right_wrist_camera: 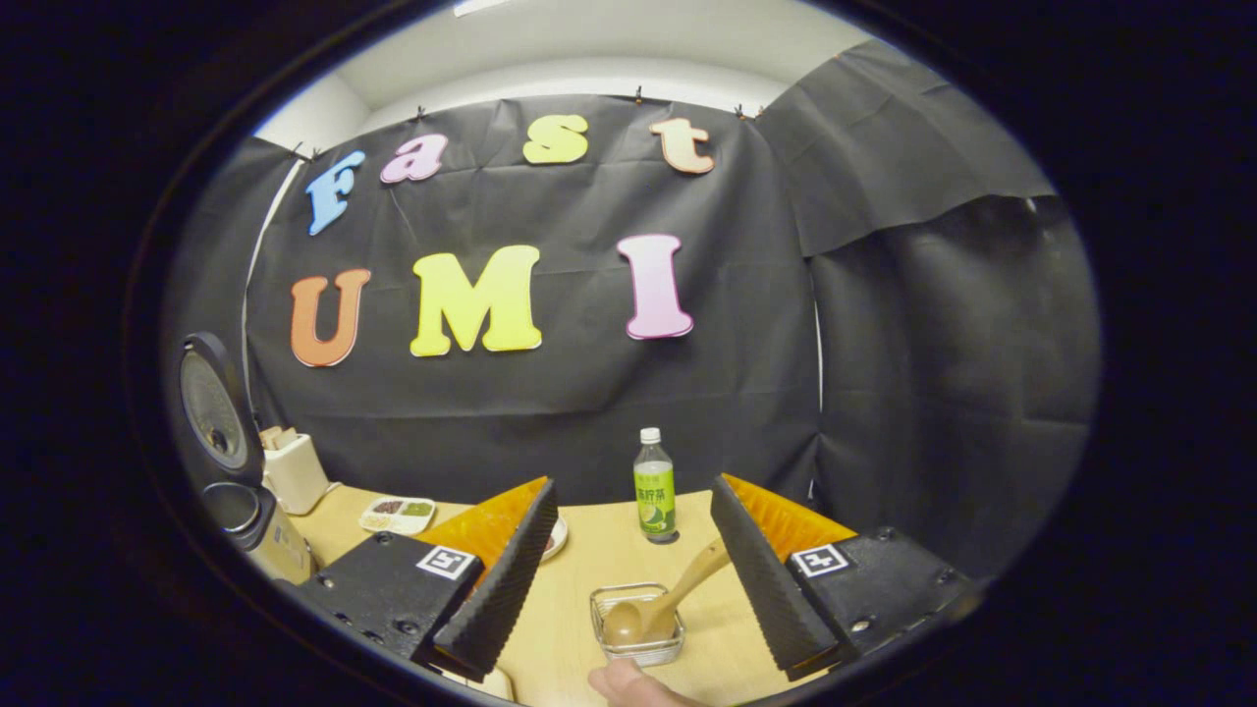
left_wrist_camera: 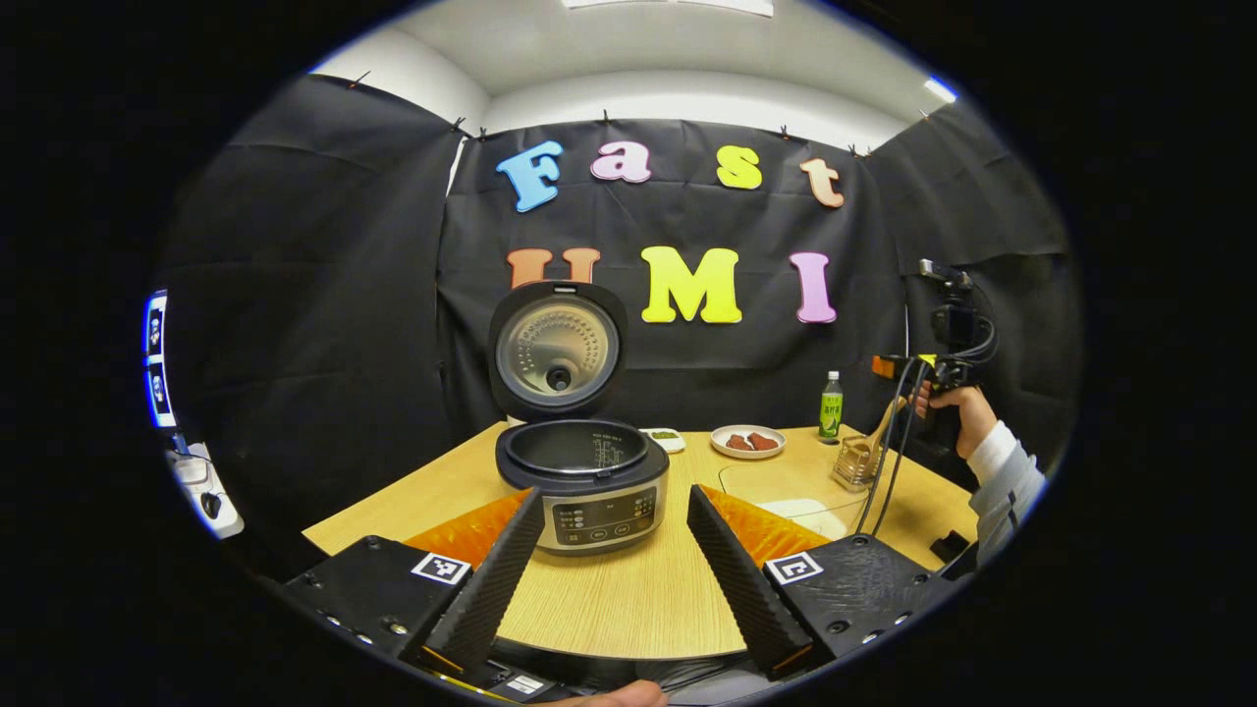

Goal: Close the left gripper, press the button to open the rice cooker; take a wooden spoon from the chopstick holder with the right hand, scoop a spoonful of rice and pour it into the rice cooker, then put the wooden spoon back into the chopstick holder.

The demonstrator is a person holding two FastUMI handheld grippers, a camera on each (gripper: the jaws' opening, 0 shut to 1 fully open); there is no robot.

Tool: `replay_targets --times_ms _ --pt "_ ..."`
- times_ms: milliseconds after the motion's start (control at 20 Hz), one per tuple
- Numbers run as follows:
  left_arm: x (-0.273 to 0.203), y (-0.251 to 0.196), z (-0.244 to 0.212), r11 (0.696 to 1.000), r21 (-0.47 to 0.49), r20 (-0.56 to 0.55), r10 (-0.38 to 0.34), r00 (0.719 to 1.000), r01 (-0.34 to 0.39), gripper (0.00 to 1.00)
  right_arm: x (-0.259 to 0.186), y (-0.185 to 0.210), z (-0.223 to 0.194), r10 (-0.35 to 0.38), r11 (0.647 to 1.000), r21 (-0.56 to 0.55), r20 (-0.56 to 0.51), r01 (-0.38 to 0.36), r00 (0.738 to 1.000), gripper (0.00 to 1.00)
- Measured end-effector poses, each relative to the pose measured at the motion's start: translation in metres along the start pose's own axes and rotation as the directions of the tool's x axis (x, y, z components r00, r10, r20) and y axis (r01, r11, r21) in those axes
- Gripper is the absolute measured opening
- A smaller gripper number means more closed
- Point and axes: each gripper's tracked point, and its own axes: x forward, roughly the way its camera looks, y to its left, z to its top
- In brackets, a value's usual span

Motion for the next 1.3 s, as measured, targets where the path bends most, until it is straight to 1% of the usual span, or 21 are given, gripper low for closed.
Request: replay_targets --times_ms 50,150,250,400,500,650,750,800,950,1050,1150,1300 --pt "0.001 0.000 0.004 1.000 -0.015 0.006 -0.001 1.000 0.001 0.94 -0.013 0.003 0.000 0.004 1.000 -0.014 -0.007 -0.004 1.000 1.00" --pt "0.003 0.001 0.012 1.000 -0.032 0.006 -0.001 1.000 0.001 0.94 -0.043 0.016 0.008 0.042 0.999 -0.023 -0.006 -0.042 0.999 0.99" --pt "0.007 0.006 0.019 1.000 -0.018 0.014 0.015 1.000 -0.015 0.94 -0.074 0.032 0.020 0.096 0.995 -0.024 0.018 -0.096 0.995 0.99" --pt "0.018 0.020 0.035 0.999 0.006 0.034 0.050 0.998 -0.050 0.95 -0.122 0.047 0.034 0.135 0.991 -0.030 0.063 -0.133 0.989 1.00" --pt "0.026 0.025 0.044 0.999 -0.005 0.041 0.052 0.998 -0.052 0.95 -0.154 0.054 0.038 0.145 0.989 -0.051 0.082 -0.141 0.986 0.99" --pt "0.040 0.035 0.064 0.997 -0.030 0.072 0.070 0.995 -0.068 0.95 -0.197 0.053 0.039 0.127 0.990 -0.075 0.098 -0.120 0.987 1.00" --pt "0.054 0.032 0.083 0.999 -0.021 0.123 0.041 0.992 -0.039 0.94 -0.222 0.058 0.037 0.137 0.988 -0.080 0.113 -0.129 0.984 1.00" --pt "0.068 0.035 0.087 0.999 -0.004 0.116 0.033 0.993 -0.033 0.94 -0.233 0.061 0.032 0.148 0.988 -0.071 0.107 -0.141 0.983 1.00" --pt "0.093 0.047 0.108 0.998 0.040 0.108 0.048 0.993 -0.053 0.94 -0.260 0.066 0.015 0.180 0.983 -0.055 0.094 -0.176 0.979 0.99" --pt "0.106 0.044 0.130 0.997 0.066 0.126 0.025 0.992 -0.033 0.94 -0.274 0.067 0.009 0.185 0.981 -0.070 0.102 -0.179 0.977 1.00" --pt "0.121 0.045 0.148 0.996 0.085 0.141 0.025 0.990 -0.037 0.94 -0.282 0.066 0.008 0.190 0.980 -0.087 0.116 -0.181 0.975 0.99" --pt "0.147 0.045 0.172 0.994 0.102 0.136 0.033 0.990 -0.047 0.94 -0.280 0.060 0.005 0.198 0.979 -0.073 0.116 -0.190 0.973 1.00"
